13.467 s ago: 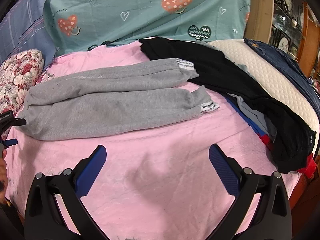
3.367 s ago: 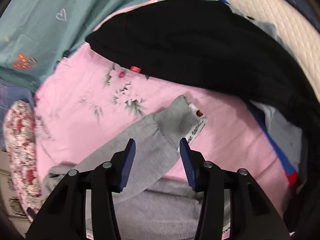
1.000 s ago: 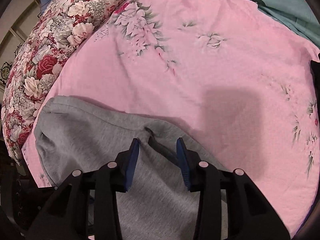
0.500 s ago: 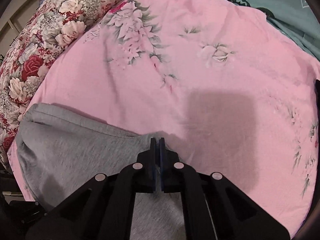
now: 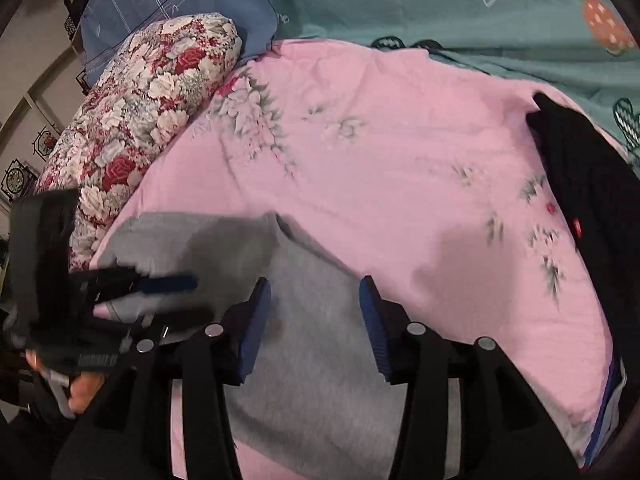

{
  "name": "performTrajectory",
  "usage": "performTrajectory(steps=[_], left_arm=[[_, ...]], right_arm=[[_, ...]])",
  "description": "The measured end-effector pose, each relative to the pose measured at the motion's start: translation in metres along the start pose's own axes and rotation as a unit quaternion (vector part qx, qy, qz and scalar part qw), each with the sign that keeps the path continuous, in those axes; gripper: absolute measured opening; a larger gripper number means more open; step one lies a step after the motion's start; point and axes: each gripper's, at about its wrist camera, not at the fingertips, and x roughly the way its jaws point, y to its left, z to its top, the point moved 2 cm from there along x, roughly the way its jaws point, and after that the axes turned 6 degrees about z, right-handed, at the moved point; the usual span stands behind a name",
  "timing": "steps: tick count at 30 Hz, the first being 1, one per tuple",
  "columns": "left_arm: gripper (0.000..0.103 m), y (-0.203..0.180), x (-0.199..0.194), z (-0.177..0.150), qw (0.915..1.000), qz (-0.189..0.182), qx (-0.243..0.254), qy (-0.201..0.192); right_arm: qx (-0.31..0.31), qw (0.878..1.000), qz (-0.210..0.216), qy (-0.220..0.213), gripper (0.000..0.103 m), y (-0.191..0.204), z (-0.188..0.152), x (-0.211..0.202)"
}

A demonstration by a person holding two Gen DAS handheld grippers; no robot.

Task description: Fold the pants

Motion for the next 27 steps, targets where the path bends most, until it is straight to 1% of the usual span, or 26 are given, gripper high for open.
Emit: performTrajectory(steps=[1, 2, 3, 5, 8, 9, 10, 11, 12, 15, 17, 18, 19, 20, 21, 22, 23, 24, 25, 26, 27], left_arm=[[0.012, 0.0, 0.018, 0.006, 0.9998, 0.013, -0.002, 0.016], [0.01, 0.0, 0.03, 0.011, 0.9993, 0.027, -0.005, 0.026], [0.009, 0.002, 0.037, 0.013, 0.9991, 0.033, -0.007, 0.025], [0.009, 0.002, 0.036, 0.013, 0.9994, 0.027, -0.004, 0.021], [0.009, 0.006, 0.039, 0.014, 0.9996, 0.017, -0.009, 0.02], [0.009, 0.008, 0.039, 0.013, 0.9997, 0.012, -0.011, 0.017], [0.009, 0.011, 0.039, 0.013, 0.9998, 0.008, -0.012, 0.016], [0.009, 0.013, 0.039, 0.012, 0.9998, 0.005, -0.012, 0.015], [0.009, 0.014, 0.04, 0.012, 0.9998, 0.0, -0.013, 0.014], [0.009, 0.017, 0.039, 0.013, 0.9997, -0.013, -0.018, 0.012], [0.009, 0.018, 0.037, 0.012, 0.9993, -0.023, -0.028, 0.013], [0.009, 0.019, 0.029, 0.009, 0.9991, -0.021, -0.035, 0.009], [0.012, 0.018, 0.02, 0.005, 0.9992, -0.016, -0.035, -0.001], [0.016, 0.015, 0.007, 0.0, 0.9994, -0.014, -0.028, -0.017], [0.021, 0.01, -0.007, -0.007, 0.9993, -0.013, -0.02, -0.03], [0.033, 0.007, -0.022, -0.017, 0.9989, -0.009, -0.016, -0.043], [0.045, 0.003, -0.033, -0.028, 0.9985, -0.007, -0.014, -0.053], [0.049, 0.0, -0.042, -0.043, 0.998, -0.008, -0.01, -0.062], [0.05, -0.003, -0.047, -0.054, 0.9978, -0.012, -0.009, -0.064], [0.05, -0.004, -0.049, -0.068, 0.9978, -0.021, -0.012, -0.062], [0.05, -0.003, -0.047, -0.081, 0.9978, -0.031, -0.017, -0.056]], right_arm=[[0.007, 1.0, 0.002, 0.011, 0.037, -0.002, -0.022, 0.003], [0.016, 1.0, 0.009, 0.025, 0.022, -0.002, -0.043, 0.008], [0.027, 0.999, 0.017, 0.04, 0.014, 0.0, -0.061, 0.014], [0.039, 0.998, 0.033, 0.043, 0.013, 0.002, -0.083, 0.017], [0.055, 0.997, 0.044, 0.018, 0.013, 0.007, -0.099, 0.02], [0.063, 0.996, 0.053, 0.021, 0.013, 0.007, -0.101, 0.022], [0.072, 0.995, 0.064, 0.034, 0.013, 0.007, -0.106, 0.028], [0.077, 0.993, 0.072, 0.058, 0.013, 0.01, -0.113, 0.038], [0.075, 0.992, 0.067, 0.073, 0.013, 0.013, -0.12, 0.044], [0.055, 0.996, 0.04, 0.057, 0.013, 0.022, -0.127, 0.046], [0.065, 0.996, 0.037, 0.05, 0.015, 0.023, -0.126, 0.042], [0.071, 0.996, 0.037, 0.046, 0.022, 0.022, -0.125, 0.038], [0.078, 0.996, 0.038, 0.037, 0.027, 0.019, -0.125, 0.028], [0.086, 0.995, 0.042, 0.019, 0.038, 0.015, -0.125, 0.014], [0.1, 0.994, 0.044, -0.012, 0.046, 0.006, -0.125, -0.009], [0.119, 0.991, 0.037, -0.044, 0.05, -0.006, -0.127, -0.034], [0.137, 0.988, 0.028, -0.067, 0.066, -0.017, -0.13, -0.053], [0.172, 0.98, 0.013, -0.102, 0.086, -0.037, -0.138, -0.082], [0.208, 0.969, 0.001, -0.135, 0.092, -0.057, -0.149, -0.107], [0.243, 0.957, -0.013, -0.156, 0.095, -0.076, -0.162, -0.127], [0.275, 0.947, -0.026, -0.164, 0.095, -0.091, -0.174, -0.14]])
